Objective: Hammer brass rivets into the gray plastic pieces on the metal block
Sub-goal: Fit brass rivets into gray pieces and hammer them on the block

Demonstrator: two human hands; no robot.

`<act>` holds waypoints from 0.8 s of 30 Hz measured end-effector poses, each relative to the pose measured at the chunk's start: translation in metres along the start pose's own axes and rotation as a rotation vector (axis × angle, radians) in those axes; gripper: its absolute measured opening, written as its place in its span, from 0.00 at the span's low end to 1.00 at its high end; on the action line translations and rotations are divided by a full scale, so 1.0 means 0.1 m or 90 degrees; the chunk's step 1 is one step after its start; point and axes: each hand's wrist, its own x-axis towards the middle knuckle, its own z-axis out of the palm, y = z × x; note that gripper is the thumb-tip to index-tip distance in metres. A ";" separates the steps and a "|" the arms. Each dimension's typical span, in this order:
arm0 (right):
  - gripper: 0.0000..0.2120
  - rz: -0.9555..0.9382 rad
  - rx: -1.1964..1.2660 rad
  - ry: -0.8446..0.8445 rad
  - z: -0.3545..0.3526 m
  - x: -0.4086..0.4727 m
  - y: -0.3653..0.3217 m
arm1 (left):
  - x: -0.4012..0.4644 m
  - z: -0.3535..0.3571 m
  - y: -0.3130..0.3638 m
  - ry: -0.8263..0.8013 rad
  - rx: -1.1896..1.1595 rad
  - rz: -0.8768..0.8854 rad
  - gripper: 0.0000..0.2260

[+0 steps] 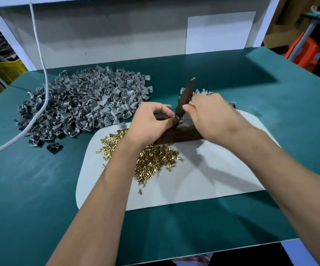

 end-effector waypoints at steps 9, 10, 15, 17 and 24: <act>0.14 -0.030 -0.053 -0.018 -0.05 0.01 -0.02 | 0.01 -0.01 0.00 0.005 0.001 -0.004 0.04; 0.15 -0.019 -0.039 -0.057 -0.09 0.00 -0.01 | 0.01 -0.01 0.00 0.006 0.003 -0.001 0.05; 0.15 0.029 0.124 0.169 -0.16 0.09 0.10 | 0.01 -0.01 -0.02 0.005 0.031 0.007 0.02; 0.12 0.047 0.095 0.155 -0.07 0.09 0.05 | 0.01 -0.01 -0.02 0.007 0.019 0.008 0.03; 0.20 0.068 0.100 -0.038 -0.12 0.12 0.24 | 0.00 0.01 0.03 0.019 0.038 0.035 0.06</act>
